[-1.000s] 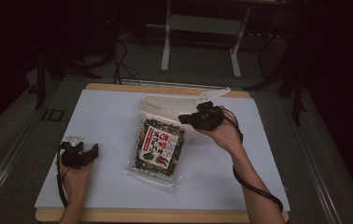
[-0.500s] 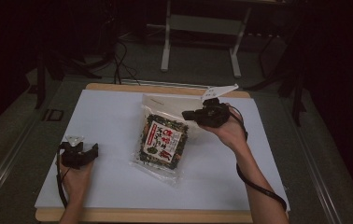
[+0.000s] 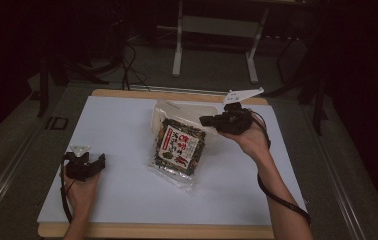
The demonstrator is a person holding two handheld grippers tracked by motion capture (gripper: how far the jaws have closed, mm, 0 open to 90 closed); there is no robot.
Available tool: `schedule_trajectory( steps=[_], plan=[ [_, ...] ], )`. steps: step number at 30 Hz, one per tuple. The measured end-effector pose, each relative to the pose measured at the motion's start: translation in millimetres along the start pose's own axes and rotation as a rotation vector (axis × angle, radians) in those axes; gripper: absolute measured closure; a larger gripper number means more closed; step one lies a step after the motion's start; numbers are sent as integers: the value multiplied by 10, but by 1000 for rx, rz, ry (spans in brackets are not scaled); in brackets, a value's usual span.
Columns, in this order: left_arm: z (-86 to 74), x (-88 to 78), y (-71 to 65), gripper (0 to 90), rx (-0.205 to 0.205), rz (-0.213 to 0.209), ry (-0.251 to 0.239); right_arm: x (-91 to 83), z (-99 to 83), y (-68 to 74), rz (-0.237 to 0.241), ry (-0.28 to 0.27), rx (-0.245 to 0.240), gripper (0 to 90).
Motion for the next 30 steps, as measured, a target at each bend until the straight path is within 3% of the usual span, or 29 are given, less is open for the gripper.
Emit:
schedule_trajectory(
  steps=[17,30],
  plan=[
    [0,0,-1,402,2,-1,0,-177,100,59,28,-40,-5,900],
    [-1,-2,2,402,0,1,0,-348,182,52,22,-84,-4,900]
  ],
)
Point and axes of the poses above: each handheld gripper's, and its own axes: x roughly forward along the jaws, z roughly out of its top, y roughly to its left, the point moved 6 cm from there along x, roughly forward along the jaws, and after that the axes turned 1 degree about x, right-handed, at the moved point
